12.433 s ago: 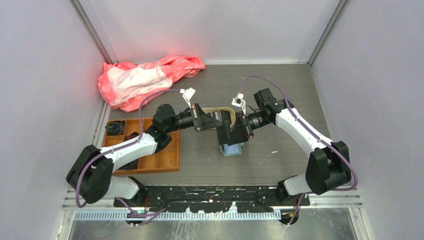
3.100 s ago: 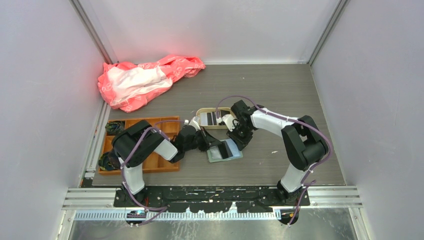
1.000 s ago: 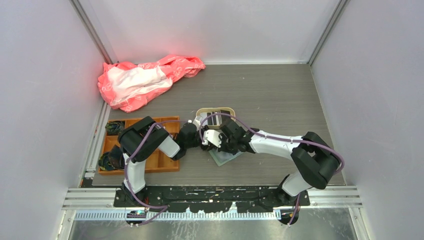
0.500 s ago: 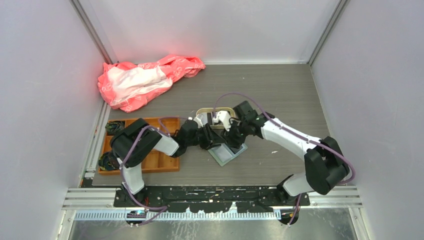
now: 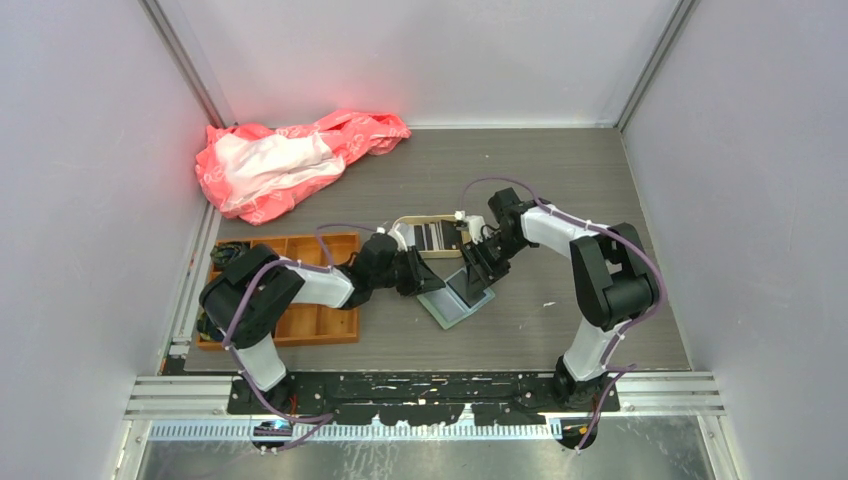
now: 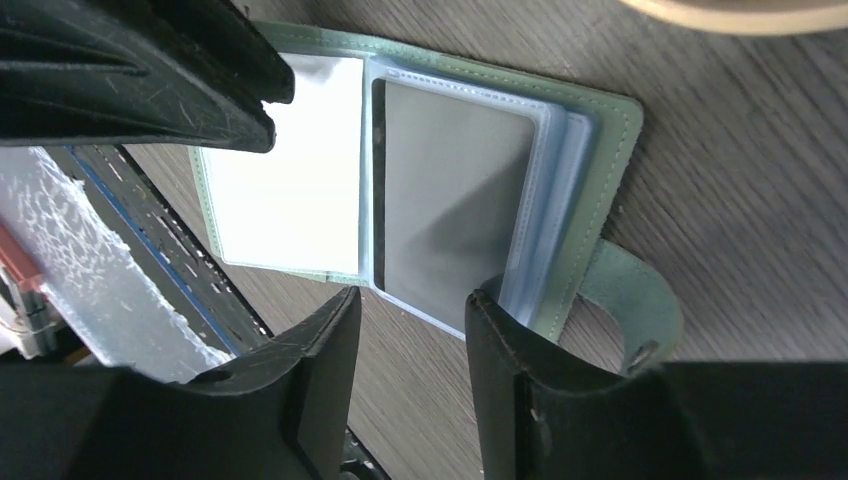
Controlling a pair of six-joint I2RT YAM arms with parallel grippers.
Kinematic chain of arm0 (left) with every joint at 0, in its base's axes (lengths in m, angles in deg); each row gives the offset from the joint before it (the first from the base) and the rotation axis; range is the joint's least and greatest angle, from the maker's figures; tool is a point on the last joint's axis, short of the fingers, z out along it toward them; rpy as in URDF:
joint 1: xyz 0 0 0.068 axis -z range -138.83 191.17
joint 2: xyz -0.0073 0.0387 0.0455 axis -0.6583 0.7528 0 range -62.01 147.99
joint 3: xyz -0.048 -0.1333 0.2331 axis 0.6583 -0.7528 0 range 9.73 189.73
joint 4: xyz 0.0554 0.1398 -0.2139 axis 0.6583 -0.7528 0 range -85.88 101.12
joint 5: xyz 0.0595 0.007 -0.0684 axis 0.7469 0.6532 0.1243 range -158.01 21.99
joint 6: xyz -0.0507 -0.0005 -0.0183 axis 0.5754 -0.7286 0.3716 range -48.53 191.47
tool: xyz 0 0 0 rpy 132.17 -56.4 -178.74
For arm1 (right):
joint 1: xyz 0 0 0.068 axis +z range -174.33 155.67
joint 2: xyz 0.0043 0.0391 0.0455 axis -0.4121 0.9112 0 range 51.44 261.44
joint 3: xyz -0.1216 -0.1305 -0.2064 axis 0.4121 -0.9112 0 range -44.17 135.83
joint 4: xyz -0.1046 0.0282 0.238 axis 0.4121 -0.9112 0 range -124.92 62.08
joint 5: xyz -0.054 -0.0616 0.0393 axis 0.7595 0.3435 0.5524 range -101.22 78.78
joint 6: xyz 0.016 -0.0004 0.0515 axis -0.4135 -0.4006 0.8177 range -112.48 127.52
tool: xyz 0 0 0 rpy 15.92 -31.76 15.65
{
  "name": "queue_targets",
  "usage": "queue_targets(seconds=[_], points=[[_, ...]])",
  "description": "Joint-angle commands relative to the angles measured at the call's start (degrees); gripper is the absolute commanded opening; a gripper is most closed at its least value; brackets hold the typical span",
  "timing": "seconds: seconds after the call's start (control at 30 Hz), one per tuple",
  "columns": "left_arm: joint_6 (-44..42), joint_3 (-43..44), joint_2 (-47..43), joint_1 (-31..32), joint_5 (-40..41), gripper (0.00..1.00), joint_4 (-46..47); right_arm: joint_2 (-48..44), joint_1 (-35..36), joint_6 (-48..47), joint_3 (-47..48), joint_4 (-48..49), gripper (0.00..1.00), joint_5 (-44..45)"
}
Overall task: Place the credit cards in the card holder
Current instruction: Insert the credit card into the card holder.
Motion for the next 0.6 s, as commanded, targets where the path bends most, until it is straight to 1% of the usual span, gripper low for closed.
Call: queue_targets(seconds=[0.0,0.27,0.57], points=[[-2.0,2.3,-0.1,1.0,-0.9,0.19,-1.1,1.1,0.2,2.4,3.5,-1.2,0.47,-0.2],[-2.6,5.1,3.5,1.6,-2.8,0.18,-2.5,0.6,0.2,3.0,3.0,0.2,0.46,4.8],[-3.6,5.8,4.7,1.9,-1.5,0.16,-6.7,2.2,0.2,2.7,3.1,-0.2,0.47,6.9]])
